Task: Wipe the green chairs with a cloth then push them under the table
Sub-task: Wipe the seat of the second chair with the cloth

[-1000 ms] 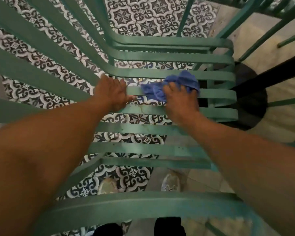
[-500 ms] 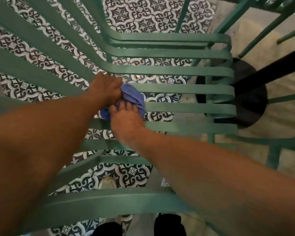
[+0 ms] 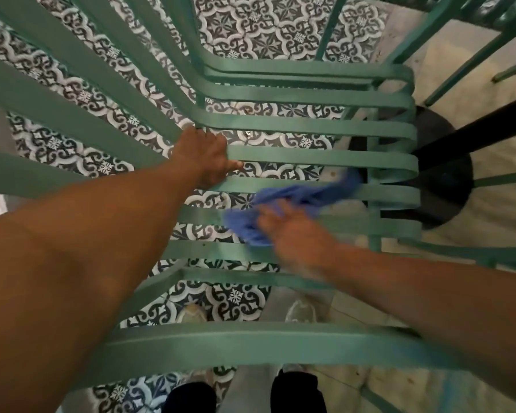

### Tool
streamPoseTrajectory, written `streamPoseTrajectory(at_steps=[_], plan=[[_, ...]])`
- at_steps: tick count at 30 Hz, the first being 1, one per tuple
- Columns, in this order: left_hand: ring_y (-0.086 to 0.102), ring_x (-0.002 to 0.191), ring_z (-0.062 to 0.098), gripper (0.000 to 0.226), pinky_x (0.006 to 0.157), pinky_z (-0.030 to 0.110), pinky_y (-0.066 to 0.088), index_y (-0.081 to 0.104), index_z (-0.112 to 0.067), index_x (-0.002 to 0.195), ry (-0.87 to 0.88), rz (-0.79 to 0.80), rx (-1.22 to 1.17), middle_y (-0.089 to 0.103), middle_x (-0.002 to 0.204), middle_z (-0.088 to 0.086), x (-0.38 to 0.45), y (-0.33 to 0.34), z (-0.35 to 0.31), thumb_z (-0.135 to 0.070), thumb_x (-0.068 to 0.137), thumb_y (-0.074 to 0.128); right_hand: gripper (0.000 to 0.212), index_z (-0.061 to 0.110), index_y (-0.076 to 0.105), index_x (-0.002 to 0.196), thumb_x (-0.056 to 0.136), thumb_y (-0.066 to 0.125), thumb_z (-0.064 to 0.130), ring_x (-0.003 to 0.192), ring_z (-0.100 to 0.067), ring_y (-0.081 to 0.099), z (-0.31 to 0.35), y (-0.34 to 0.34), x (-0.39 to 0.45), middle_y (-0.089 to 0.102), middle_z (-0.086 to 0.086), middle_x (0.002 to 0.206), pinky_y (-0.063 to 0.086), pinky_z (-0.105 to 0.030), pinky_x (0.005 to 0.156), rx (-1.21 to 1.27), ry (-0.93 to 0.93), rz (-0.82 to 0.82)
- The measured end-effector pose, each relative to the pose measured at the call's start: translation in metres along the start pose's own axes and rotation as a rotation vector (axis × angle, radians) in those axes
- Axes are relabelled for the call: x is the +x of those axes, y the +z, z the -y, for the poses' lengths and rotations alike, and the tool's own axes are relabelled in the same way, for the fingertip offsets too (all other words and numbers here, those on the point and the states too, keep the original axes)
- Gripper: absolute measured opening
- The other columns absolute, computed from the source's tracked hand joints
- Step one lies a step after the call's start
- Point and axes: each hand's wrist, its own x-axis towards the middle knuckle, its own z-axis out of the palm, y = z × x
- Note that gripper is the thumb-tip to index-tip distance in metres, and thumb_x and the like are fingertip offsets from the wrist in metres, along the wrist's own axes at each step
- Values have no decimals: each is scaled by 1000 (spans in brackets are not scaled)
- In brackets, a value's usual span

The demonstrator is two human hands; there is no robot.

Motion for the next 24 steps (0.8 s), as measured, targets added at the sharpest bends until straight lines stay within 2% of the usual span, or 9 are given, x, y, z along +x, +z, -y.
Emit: streamPoseTrajectory(at_steps=[1, 4, 7, 9, 12, 14, 17, 20, 24], plan=[[58, 108, 32, 65, 89, 43, 38, 51, -8, 120, 4, 15, -5, 60, 118, 17, 1, 0, 0, -61, 96, 22, 57, 19, 37, 139, 86, 55, 11, 132, -34, 31, 35, 2, 23, 37, -8, 145, 24, -52, 107, 19, -168, -10], [59, 108, 35, 43, 91, 42, 40, 51, -6, 115, -1, 3, -67, 61, 119, 20, 2, 6, 5, -40, 93, 35, 54, 19, 40, 138, 88, 59, 29, 130, -34, 37, 75, -2, 57, 43, -6, 142, 30, -49, 104, -40, -278, -21], [60, 105, 36, 64, 88, 43, 42, 52, -7, 114, 7, -18, -65, 61, 117, 22, -2, 8, 9, -61, 92, 26, 50, 19, 35, 144, 96, 47, 21, 143, -31, 21, 14, 9, 6, 26, -3, 156, 20, -50, 113, -222, -331, 46], [58, 108, 35, 79, 89, 43, 42, 52, -13, 122, 33, -8, -22, 60, 120, 20, 0, 4, 10, -68, 85, 9, 51, 15, 41, 142, 92, 51, 14, 144, -33, 22, -45, 5, -54, 30, -6, 155, 19, -51, 114, -253, -312, 81], [55, 113, 35, 79, 89, 42, 41, 49, -22, 133, 97, 19, 77, 57, 124, 17, -2, 1, 5, -65, 86, 3, 68, 12, 68, 118, 52, 86, 13, 116, -36, 58, -108, -8, -128, 63, -10, 127, 50, -53, 85, -357, -181, 62], [57, 112, 34, 68, 88, 40, 42, 50, -20, 132, 86, 1, 106, 57, 120, 14, -4, 1, 4, -62, 94, 12, 79, 13, 73, 108, 32, 94, 15, 107, -36, 64, -128, -7, -145, 68, -10, 118, 55, -53, 73, -338, -133, 114], [58, 110, 33, 72, 87, 40, 41, 52, -11, 124, 25, 20, 69, 59, 119, 15, -4, 3, 3, -66, 94, 16, 52, 18, 68, 112, 61, 78, 12, 121, -40, 54, -93, -4, -113, 60, -11, 131, 50, -59, 88, -264, -255, 28], [55, 114, 33, 78, 91, 42, 38, 49, -7, 123, -21, 55, -6, 57, 125, 17, 0, 9, 4, -70, 91, 16, 51, 23, 41, 140, 91, 53, 21, 142, -37, 22, -3, 9, -24, 27, -8, 156, 22, -57, 114, -191, -390, -3], [56, 111, 34, 85, 90, 43, 37, 49, -6, 122, -14, 56, -5, 58, 123, 20, 3, 13, 5, -73, 87, 11, 50, 20, 41, 138, 90, 54, 23, 133, -34, 36, 75, 6, 48, 39, -9, 146, 36, -50, 107, -223, -434, -94]])
